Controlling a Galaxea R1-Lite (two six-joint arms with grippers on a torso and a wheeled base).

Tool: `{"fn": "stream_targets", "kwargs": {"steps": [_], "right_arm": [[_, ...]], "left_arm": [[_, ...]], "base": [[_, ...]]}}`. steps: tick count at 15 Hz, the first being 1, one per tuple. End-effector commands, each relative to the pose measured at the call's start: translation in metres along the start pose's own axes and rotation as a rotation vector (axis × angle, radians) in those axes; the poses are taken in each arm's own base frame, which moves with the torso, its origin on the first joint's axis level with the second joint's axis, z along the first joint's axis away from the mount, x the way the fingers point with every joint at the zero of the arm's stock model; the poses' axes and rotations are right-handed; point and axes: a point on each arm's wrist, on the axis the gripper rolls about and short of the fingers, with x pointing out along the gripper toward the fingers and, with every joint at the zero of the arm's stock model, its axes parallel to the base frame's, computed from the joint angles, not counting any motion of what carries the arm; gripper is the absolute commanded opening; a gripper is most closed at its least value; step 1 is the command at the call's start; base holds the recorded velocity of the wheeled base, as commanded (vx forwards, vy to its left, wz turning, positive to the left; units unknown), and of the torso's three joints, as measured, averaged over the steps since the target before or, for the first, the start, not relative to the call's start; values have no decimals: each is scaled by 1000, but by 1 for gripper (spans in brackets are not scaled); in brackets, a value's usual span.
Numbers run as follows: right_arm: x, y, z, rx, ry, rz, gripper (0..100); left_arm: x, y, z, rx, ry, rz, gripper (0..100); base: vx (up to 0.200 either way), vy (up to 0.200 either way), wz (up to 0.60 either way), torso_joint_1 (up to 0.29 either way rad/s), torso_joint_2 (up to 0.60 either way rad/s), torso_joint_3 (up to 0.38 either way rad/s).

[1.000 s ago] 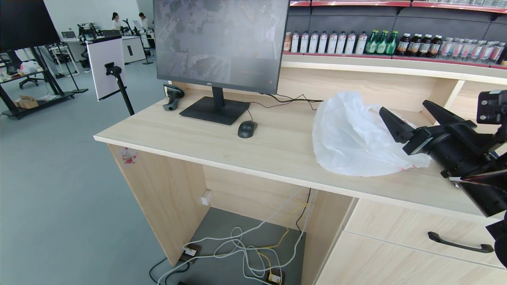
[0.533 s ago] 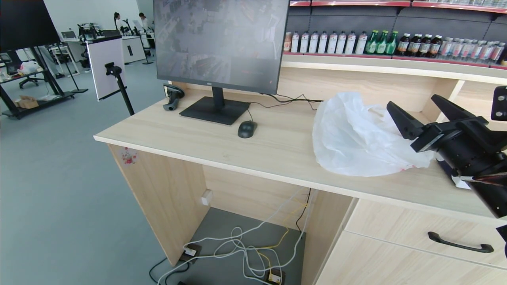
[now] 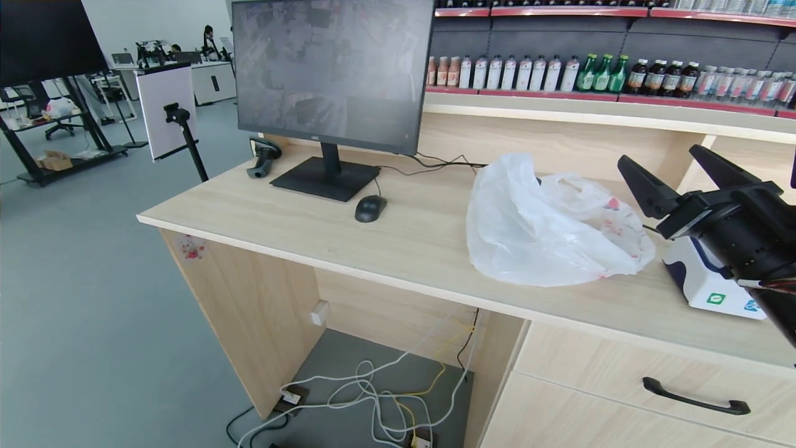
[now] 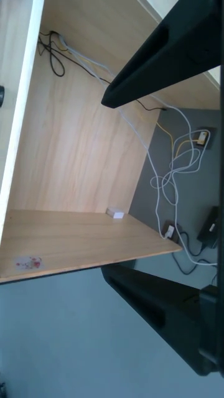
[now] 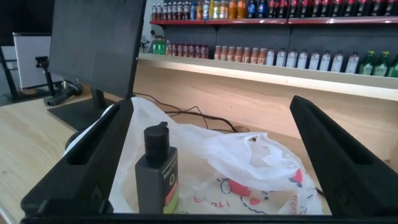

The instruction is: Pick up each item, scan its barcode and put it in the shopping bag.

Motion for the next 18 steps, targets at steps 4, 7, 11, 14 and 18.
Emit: {"fn": "stream_targets", "kwargs": {"steps": [4,7,11,14,18], "right_arm": [[-2,0,3,-1,-7,0,100],[0,0,0,-2,-1,1,100],[7,0,-5,0,5,1,100],[9,0,-6,0,7,1,100],[6,-5,-8,-7,16,-17,100]], "left_arm": [[0,0,0,0,0,0,100],[0,0,0,-2,-2,2,100],[0,0,0,-9,-2,2,100],[0,0,0,-11,-3,2,100],[0,0,0,-12,-3,2,100]], "base": [[0,-150,0,1,2,1],[0,0,0,0,0,0],[-100,0,0,2,0,4],[-200,0,0,33,7,-2],[-150,0,0,-13,3,4]]}}
